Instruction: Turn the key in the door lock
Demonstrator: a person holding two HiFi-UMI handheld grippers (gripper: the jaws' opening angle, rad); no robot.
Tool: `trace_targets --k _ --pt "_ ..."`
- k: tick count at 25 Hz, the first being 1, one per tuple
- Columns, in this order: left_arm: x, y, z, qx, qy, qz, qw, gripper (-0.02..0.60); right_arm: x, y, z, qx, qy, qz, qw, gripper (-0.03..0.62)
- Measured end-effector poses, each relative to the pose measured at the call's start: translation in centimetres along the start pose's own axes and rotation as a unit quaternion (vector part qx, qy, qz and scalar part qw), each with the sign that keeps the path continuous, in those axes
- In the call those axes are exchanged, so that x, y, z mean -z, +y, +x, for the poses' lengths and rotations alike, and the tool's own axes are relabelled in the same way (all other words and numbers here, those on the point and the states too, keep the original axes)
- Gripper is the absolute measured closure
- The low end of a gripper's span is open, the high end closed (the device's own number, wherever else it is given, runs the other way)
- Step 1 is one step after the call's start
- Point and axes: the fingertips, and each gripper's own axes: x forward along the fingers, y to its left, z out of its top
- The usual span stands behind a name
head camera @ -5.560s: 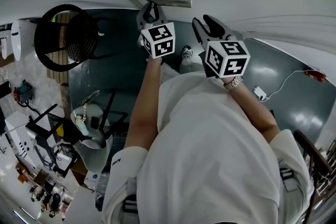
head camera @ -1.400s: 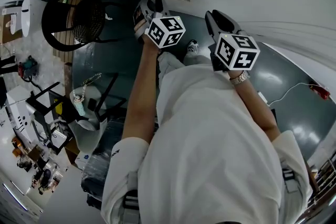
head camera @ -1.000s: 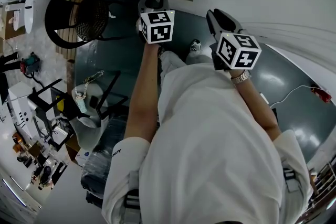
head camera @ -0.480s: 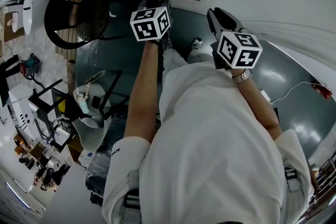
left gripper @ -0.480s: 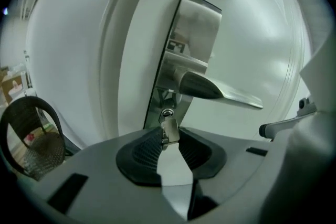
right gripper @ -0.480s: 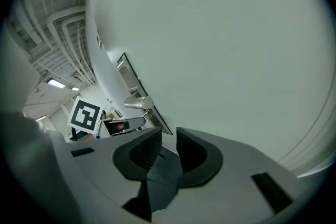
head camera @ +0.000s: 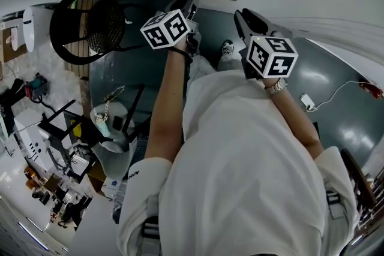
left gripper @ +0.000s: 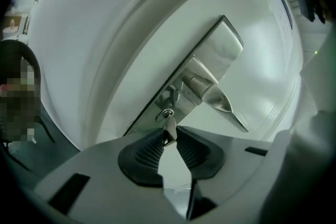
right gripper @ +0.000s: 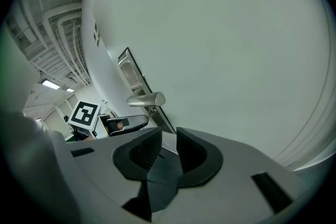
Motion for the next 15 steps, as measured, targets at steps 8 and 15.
trace_targets --k 8,15 --pt "0.0 -0.5 -0.3 0.124 -0.012 -0.18 0.9757 0.497 0.2 1.2 -0.6 0.021 -0.012 0.006 1.0 0.507" --pt "-0.1 -0.7 -0.4 0.242 -0.027 -0.364 0.8991 0.503 0.9 2.5 -0.7 0.042 -0.015 0.006 0.999 0.507"
